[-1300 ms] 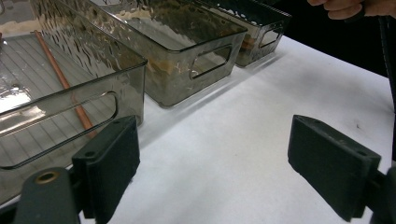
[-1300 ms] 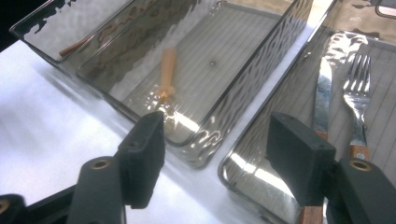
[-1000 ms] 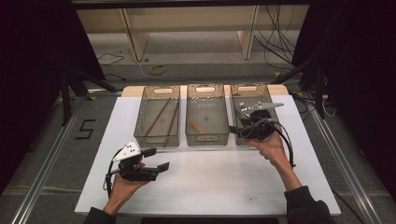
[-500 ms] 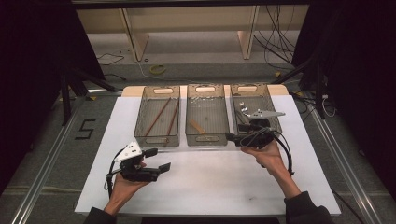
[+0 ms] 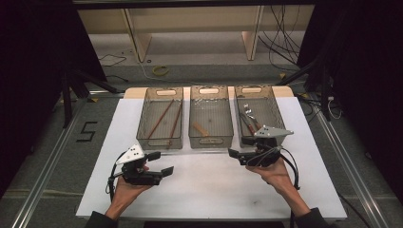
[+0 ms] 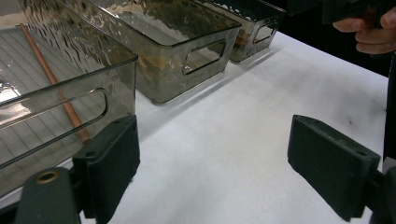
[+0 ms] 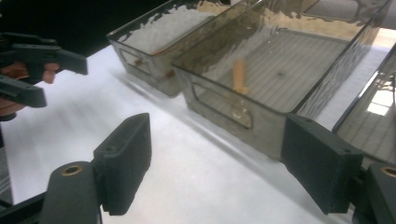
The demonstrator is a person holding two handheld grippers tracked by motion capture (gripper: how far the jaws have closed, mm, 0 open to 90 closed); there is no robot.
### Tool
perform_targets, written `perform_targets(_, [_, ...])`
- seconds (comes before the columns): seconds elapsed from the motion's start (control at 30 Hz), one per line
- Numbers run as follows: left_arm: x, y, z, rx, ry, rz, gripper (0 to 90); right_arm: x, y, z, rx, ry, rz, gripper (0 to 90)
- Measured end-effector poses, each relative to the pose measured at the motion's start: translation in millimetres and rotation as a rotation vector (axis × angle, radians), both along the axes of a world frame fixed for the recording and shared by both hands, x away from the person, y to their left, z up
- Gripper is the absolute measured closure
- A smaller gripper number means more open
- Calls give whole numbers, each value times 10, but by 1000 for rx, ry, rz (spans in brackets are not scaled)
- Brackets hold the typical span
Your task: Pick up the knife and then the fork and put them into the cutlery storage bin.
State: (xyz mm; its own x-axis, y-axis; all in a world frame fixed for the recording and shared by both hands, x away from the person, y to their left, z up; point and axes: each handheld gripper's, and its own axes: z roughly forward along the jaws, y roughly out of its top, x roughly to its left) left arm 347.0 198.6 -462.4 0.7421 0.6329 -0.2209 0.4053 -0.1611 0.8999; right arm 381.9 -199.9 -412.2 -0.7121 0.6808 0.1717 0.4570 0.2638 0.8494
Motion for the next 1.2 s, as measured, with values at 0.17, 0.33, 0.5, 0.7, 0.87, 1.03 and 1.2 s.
perform_targets(0.17, [-4,-1,1,-2,1,-3,162,-117,-28,-68,18,-12,11,256])
perform_targets(0.33, [2,-6,-4,-2,8,-17,162,-213,-69,-154,23,-24,6,253])
perform_targets(0.5, [-1,-10,-4,-1,8,-17,162,-293,-104,-206,19,-26,7,243])
perform_targets(0.7, [-3,-11,-5,-2,4,-15,162,-393,-154,-274,22,-40,10,243])
perform_targets(0.87, [-10,-11,-2,-12,2,-19,161,-435,-208,-293,32,-49,-7,241])
perform_targets(1.03, [-18,-15,-5,-17,8,-22,161,-470,-243,-329,26,-42,-24,229])
perform_targets(1.2, [-18,-18,-10,-10,10,-26,161,-508,-296,-360,30,-37,-34,228])
